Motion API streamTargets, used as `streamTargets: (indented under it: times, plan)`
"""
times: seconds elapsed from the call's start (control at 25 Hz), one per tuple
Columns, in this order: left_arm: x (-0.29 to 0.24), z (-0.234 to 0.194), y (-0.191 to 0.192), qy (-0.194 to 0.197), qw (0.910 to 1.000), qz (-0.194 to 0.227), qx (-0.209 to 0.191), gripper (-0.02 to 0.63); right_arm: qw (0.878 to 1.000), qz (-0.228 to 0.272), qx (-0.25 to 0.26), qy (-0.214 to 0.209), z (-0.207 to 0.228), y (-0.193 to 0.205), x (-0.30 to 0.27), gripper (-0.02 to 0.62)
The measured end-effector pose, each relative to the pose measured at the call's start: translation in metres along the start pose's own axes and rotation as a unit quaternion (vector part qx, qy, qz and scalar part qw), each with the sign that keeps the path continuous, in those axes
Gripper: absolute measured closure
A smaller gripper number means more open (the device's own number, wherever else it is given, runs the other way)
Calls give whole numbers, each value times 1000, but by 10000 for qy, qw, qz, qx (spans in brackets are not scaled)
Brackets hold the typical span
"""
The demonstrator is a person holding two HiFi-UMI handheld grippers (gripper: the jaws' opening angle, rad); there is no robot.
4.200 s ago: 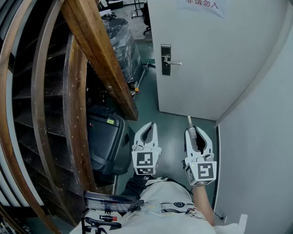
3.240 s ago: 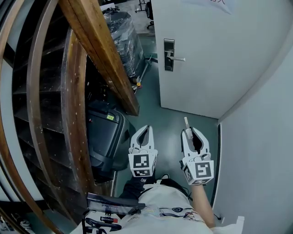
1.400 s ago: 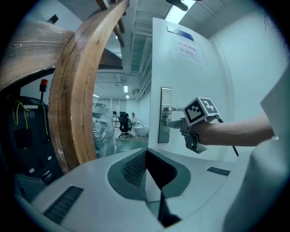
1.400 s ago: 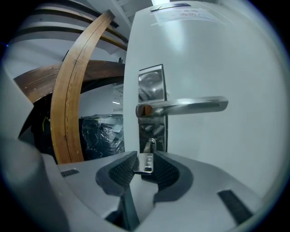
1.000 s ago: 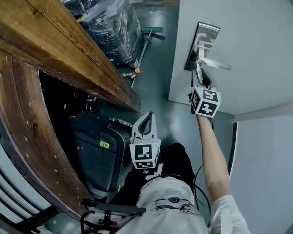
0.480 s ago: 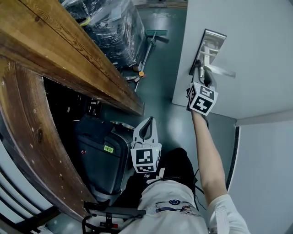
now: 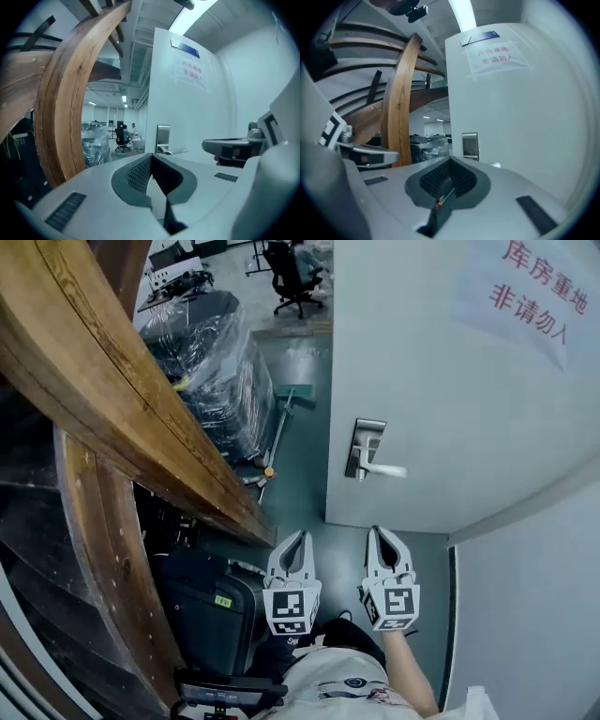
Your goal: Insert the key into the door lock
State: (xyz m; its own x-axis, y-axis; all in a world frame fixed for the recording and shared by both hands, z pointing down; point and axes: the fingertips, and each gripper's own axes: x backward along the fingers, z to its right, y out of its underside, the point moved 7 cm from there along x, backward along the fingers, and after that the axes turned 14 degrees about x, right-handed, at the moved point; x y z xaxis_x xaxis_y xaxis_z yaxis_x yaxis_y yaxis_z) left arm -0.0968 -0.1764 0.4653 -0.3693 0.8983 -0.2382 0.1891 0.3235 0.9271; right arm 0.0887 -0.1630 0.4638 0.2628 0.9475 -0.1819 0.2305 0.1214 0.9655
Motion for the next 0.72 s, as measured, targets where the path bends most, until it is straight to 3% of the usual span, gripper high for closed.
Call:
streamTargets:
  times: [0.2, 0.4, 0.72]
  plan:
    - [20, 21, -36, 132, 9997, 178, -125, 601, 9994, 294, 155, -76, 7, -45, 50, 589]
    - [14, 28, -52, 223, 9982, 486, -287, 601, 9974, 633, 340, 104, 22, -63, 51, 589]
    - [13, 43, -62, 437, 9967, 600, -331, 601, 9961, 850, 247, -58, 23, -82, 43, 589]
